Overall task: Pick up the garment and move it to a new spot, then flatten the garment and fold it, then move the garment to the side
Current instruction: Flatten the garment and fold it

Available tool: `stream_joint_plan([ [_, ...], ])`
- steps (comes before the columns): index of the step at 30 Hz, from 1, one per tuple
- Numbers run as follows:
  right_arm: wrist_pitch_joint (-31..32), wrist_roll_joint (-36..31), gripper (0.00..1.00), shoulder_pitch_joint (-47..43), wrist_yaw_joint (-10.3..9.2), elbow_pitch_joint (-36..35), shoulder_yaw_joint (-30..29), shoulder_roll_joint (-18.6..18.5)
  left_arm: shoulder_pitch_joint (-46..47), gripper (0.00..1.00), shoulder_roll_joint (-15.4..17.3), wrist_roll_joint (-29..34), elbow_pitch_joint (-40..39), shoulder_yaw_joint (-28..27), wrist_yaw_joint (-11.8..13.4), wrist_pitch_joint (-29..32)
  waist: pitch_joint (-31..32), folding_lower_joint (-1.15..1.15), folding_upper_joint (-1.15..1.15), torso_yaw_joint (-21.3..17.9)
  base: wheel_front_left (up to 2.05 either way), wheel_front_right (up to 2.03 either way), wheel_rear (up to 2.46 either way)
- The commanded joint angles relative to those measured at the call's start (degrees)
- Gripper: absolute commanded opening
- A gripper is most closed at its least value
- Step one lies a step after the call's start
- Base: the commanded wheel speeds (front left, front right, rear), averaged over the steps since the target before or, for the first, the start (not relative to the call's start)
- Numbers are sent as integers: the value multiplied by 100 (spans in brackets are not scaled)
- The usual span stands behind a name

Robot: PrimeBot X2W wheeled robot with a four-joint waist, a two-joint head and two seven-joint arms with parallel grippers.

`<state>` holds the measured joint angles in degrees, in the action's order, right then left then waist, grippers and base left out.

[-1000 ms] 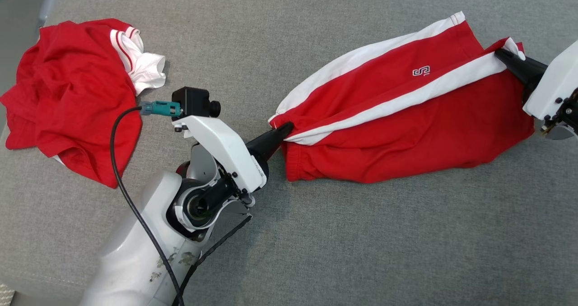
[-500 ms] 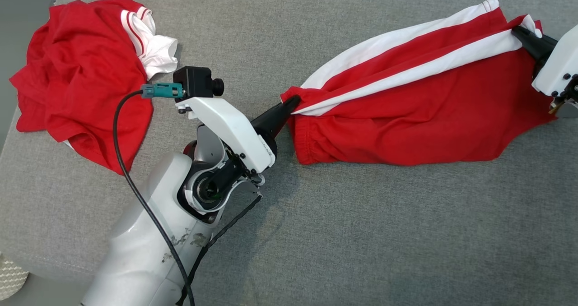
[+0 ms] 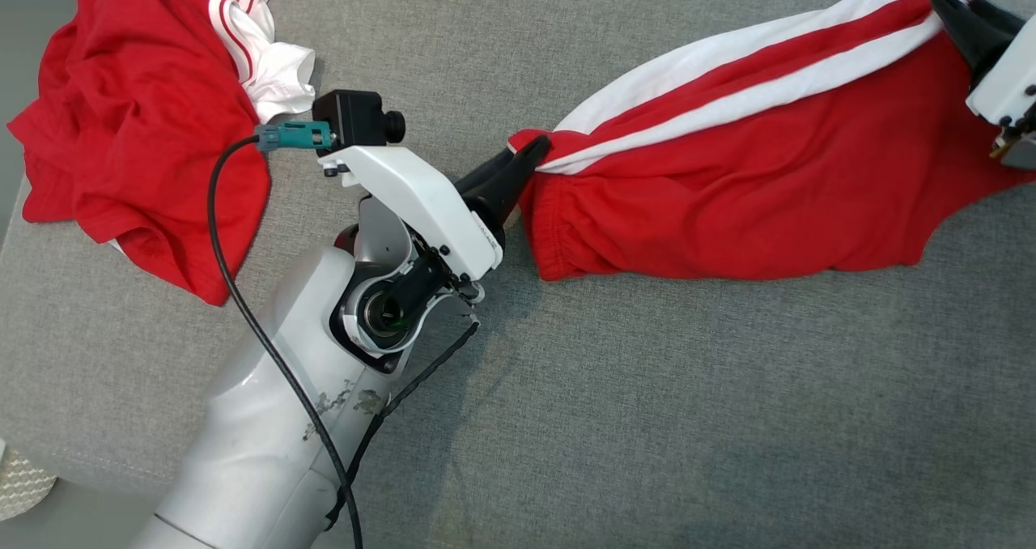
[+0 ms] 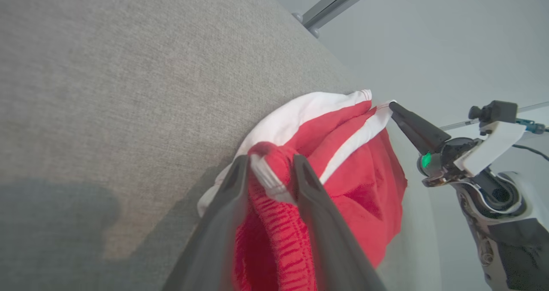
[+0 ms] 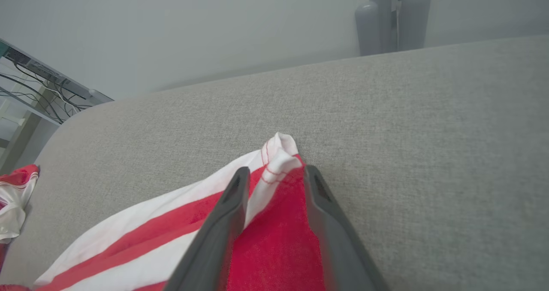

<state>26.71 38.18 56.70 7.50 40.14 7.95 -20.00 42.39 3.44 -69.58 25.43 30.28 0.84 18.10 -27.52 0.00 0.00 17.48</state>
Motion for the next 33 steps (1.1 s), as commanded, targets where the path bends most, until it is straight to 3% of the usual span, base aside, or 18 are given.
stream_joint_plan([
  [1,-151,-23,100,99,-2,45,-21,51,122,100,30,67,47,-5,29,-79,-25,0,0,17,0,0,0],
  [20,-1442,53,100,189,-2,215,435,21,504,100,13,356,827,-111,189,-982,-114,0,0,15,0,0,0],
  [28,-2534,34,100,-269,-2,-54,719,-180,353,100,171,942,1090,126,-71,-1828,414,0,0,-179,0,0,0],
  [33,-3243,-245,100,-773,-2,-281,1014,-346,108,100,367,1366,1092,209,-2,-2559,868,0,0,-377,0,0,0],
])
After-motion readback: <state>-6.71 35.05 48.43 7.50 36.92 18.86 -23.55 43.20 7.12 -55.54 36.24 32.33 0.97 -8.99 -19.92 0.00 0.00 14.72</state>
